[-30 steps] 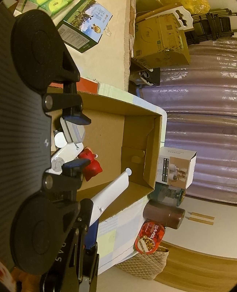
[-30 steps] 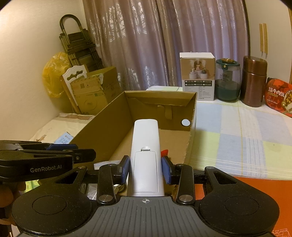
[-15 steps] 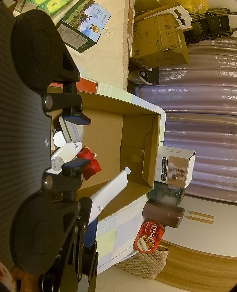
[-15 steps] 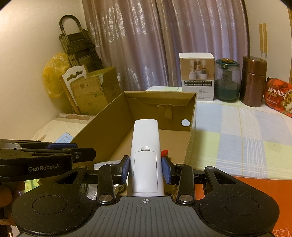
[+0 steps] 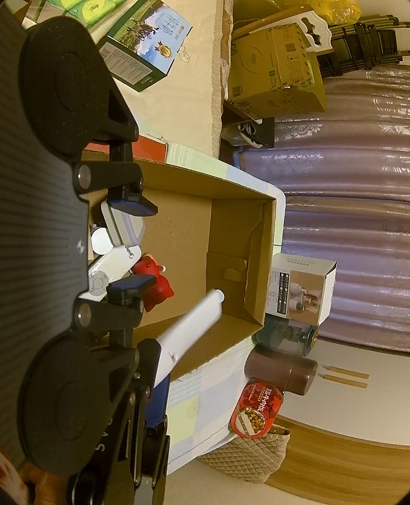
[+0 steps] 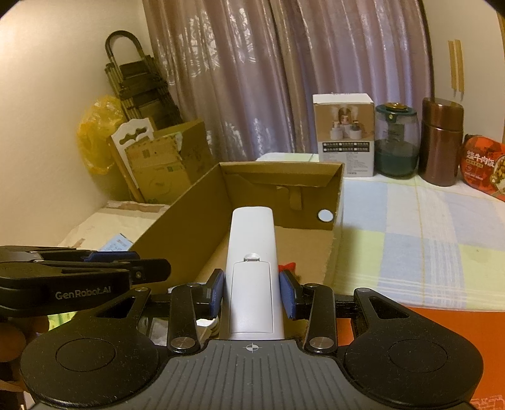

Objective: Organize rigid objects

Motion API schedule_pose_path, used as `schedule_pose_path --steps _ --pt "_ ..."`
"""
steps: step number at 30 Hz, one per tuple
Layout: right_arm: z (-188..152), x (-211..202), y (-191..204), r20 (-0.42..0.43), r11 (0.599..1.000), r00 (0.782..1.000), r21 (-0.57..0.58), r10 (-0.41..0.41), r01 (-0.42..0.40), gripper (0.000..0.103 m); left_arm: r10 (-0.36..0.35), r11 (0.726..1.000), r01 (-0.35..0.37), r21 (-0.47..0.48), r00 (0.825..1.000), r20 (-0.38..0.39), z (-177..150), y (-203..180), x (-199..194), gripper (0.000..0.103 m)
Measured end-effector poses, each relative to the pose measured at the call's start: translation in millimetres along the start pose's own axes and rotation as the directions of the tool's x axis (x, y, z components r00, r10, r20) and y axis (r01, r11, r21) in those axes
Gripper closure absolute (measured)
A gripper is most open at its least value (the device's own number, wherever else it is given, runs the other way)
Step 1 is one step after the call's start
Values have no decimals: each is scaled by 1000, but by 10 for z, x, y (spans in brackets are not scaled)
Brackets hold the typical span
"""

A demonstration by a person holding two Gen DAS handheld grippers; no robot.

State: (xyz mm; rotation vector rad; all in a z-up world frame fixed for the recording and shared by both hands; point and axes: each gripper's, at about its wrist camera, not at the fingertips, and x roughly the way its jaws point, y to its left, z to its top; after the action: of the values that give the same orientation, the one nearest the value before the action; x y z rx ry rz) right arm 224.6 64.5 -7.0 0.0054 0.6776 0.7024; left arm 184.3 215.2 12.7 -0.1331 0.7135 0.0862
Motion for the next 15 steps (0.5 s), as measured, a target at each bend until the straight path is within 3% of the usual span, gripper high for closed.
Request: schedule_pose_path --steps 2,5,11,14,15 --pt "5 7 9 7 1000 1000 -7 2 -2 67 6 1000 -6 0 1000 0 -4 6 -2 68" --pt "10 -10 26 25 1000 1000 -10 -9 9 55 12 1000 -12 2 1000 4 -12 28 -19 66" --pt "25 -52 23 47 1000 999 -12 -21 22 53 22 1000 -22 9 1000 19 -21 43 -53 56" --pt "26 -84 26 54 999 998 -15 -28 29 51 26 1000 -26 13 999 27 -24 43 -80 49" --pt "25 -94 27 56 999 998 -17 -31 32 49 28 1000 -28 14 999 30 -19 43 -88 41"
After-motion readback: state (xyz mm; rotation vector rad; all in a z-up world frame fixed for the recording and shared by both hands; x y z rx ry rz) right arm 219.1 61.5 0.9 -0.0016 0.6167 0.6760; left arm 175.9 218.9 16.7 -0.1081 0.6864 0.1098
